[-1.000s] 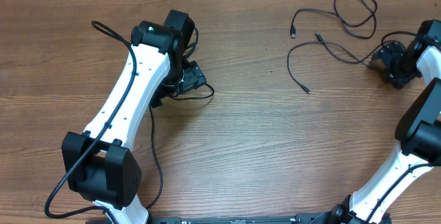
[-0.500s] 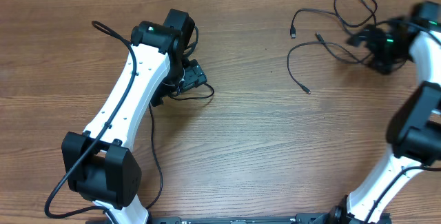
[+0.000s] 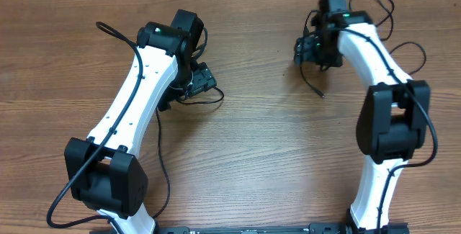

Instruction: Untangle cables

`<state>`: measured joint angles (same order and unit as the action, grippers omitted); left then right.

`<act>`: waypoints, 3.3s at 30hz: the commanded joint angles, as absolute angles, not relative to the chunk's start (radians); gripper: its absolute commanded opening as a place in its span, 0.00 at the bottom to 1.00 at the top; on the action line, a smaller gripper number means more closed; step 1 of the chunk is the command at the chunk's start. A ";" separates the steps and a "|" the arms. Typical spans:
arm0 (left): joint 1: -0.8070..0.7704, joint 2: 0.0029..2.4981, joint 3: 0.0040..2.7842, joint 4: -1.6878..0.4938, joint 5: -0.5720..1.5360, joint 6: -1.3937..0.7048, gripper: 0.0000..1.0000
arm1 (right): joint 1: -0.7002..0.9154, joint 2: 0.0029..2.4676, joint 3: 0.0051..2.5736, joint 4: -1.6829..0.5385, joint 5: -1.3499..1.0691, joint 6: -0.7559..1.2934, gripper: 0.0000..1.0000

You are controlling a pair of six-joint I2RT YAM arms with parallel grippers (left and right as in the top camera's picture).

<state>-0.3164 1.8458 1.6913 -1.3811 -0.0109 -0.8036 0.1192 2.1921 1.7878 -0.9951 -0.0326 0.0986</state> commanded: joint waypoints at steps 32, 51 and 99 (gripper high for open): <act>-0.321 1.811 1.703 -1.376 -0.007 -0.781 0.99 | 0.138 2.309 1.756 -0.787 0.032 0.134 0.04; -0.321 1.811 1.703 -1.362 -0.007 -0.781 1.00 | 0.006 2.175 1.802 -0.897 0.055 0.268 0.78; -0.321 1.811 1.703 -1.357 -0.006 -0.786 1.00 | -0.439 2.317 1.740 -0.738 -0.046 0.386 0.33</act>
